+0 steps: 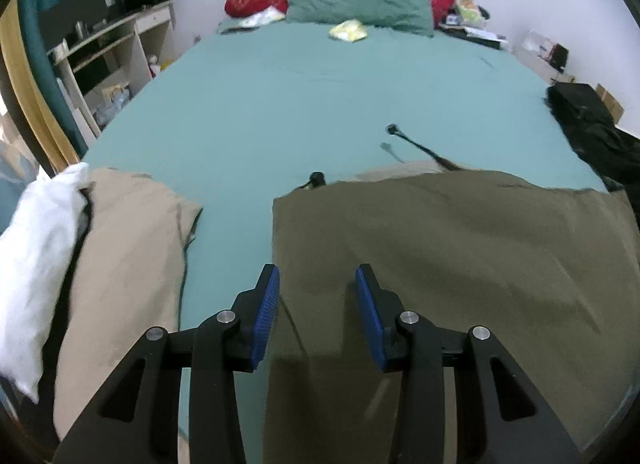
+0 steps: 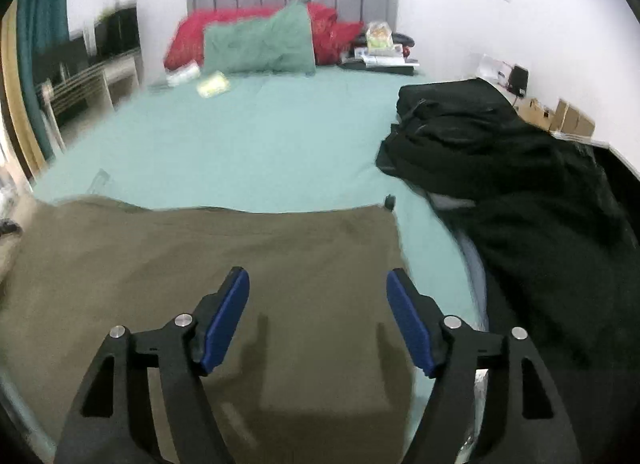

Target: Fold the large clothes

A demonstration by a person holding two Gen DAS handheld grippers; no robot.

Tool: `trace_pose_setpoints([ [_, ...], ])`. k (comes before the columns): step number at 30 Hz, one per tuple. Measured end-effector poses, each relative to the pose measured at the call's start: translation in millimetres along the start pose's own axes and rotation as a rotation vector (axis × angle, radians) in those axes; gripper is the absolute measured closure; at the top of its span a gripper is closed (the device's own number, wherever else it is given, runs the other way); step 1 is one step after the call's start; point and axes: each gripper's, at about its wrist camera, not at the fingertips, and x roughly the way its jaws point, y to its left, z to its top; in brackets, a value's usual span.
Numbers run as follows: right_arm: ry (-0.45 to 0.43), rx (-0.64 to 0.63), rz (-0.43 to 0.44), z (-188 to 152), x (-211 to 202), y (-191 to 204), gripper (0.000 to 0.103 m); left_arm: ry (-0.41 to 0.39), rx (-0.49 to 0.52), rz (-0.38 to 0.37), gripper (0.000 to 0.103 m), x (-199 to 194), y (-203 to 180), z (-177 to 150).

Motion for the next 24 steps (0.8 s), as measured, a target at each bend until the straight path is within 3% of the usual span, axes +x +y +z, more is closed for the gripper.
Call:
trace_pose_setpoints([
  [3, 0.086, 0.057, -0.043, 16, 41, -22, 0.031, 0.03, 0.0, -0.029, 0.061, 22, 3, 13],
  [5, 0.148, 0.089, 0.03, 21, 69, -34, 0.031, 0.039, 0.012, -0.053, 0.062, 36, 0, 21],
  [7, 0.193, 0.102, 0.083, 16, 85, -39, 0.031, 0.039, 0.031, -0.066, 0.096, 44, -4, 25],
  [8, 0.212, 0.126, 0.118, 12, 93, -43, 0.031, 0.041, 0.049, -0.06, 0.103, 49, -8, 27],
  [10, 0.268, 0.168, 0.195, 3, 111, -48, 0.032, 0.006, 0.076, -0.029, 0.103, 52, -14, 31],
  [11, 0.254, 0.181, 0.213, 2, 113, -50, 0.046, -0.01, 0.091, -0.006, 0.103, 52, -17, 34],
  [12, 0.233, 0.193, 0.221, 2, 113, -53, 0.077, -0.025, 0.099, 0.013, 0.103, 52, -20, 40],
  [15, 0.168, 0.205, 0.226, 12, 106, -57, 0.092, -0.07, 0.097, 0.041, 0.103, 48, -23, 62],
  [21, 0.045, 0.189, 0.103, 35, 94, -58, 0.095, -0.112, 0.075, 0.048, 0.103, 36, -26, 95],
  [24, 0.063, 0.164, 0.041, 33, 102, -53, 0.095, -0.139, 0.054, 0.051, 0.103, 25, -26, 100],
])
